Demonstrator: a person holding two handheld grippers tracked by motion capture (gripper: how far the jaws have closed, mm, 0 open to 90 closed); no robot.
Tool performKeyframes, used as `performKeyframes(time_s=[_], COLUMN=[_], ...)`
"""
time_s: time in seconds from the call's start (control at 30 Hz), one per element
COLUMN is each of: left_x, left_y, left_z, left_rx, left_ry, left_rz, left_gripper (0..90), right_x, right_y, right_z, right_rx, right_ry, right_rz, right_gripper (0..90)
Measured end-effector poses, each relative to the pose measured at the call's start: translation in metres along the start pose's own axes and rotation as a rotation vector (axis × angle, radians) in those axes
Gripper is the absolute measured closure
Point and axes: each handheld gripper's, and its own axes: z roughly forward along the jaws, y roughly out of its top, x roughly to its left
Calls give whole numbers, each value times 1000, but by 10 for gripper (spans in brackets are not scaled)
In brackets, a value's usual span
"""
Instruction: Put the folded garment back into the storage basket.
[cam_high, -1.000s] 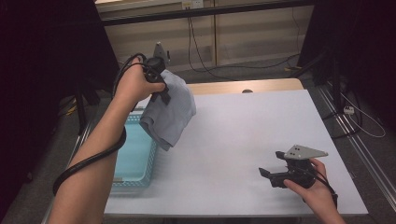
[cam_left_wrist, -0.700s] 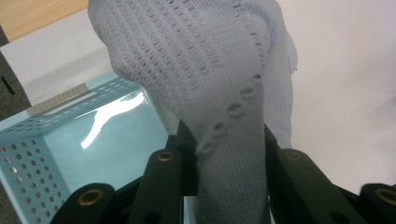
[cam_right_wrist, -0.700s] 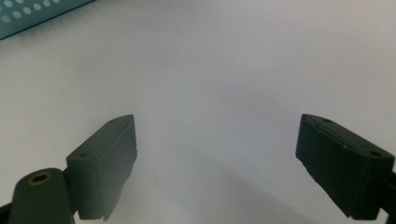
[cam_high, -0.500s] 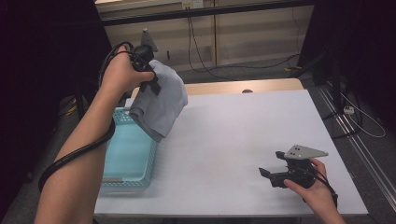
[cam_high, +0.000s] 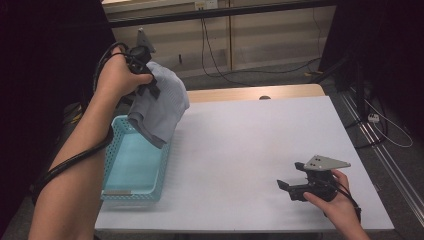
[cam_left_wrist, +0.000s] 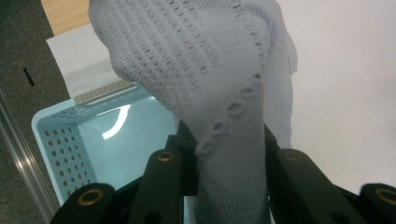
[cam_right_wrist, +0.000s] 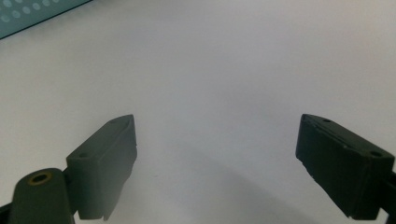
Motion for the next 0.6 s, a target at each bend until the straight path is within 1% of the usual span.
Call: performKeyframes(time_s=[0.07, 0.1, 0.13, 0.17, 0.2, 0.23, 0.27, 0.3, 0.37, 0.43, 0.53, 0.6], left_x=[5, 5, 8, 13, 13, 18, 21, 21, 28, 30, 37, 38], left_y=[-2, -2, -3, -4, -4, -6, -7, -7, -11, -12, -17, -18], left_z=[4, 4, 6, 9, 9, 12, 13, 13, 17, 19, 28, 30], left_rx=[0, 0, -3, 2, 2, -2, -8, -8, -12, -10, -1, 2], left_ry=[-4, -4, -2, -1, -1, 7, 8, 8, 15, 16, 13, 12], left_rz=[-12, -12, -21, -25, -25, -40, -46, -46, -70, -73, -95, -94], left_gripper=[725, 725, 725, 725, 725, 725, 725, 725, 725, 725, 725, 725], right_x=[1, 1, 1, 1, 1, 1, 1, 0, 0, 0, 1, 2], right_y=[0, 0, 0, 0, 0, 0, 0, 0, 0, 0, 0, 0], right_z=[0, 0, 0, 0, 0, 0, 0, 0, 1, 1, 2, 2], right_rx=[2, 1, 1, 1, 0, 1, 2, 2, 2, 2, 5, 4], right_ry=[0, 1, 1, 1, 1, 0, 0, 0, 0, 0, 3, 4], right_rz=[-2, -4, -4, -4, -4, -2, -3, -3, -2, -3, -6, -7], right_gripper=[126, 125, 125, 125, 126, 125, 125, 125, 125, 126, 126, 125])
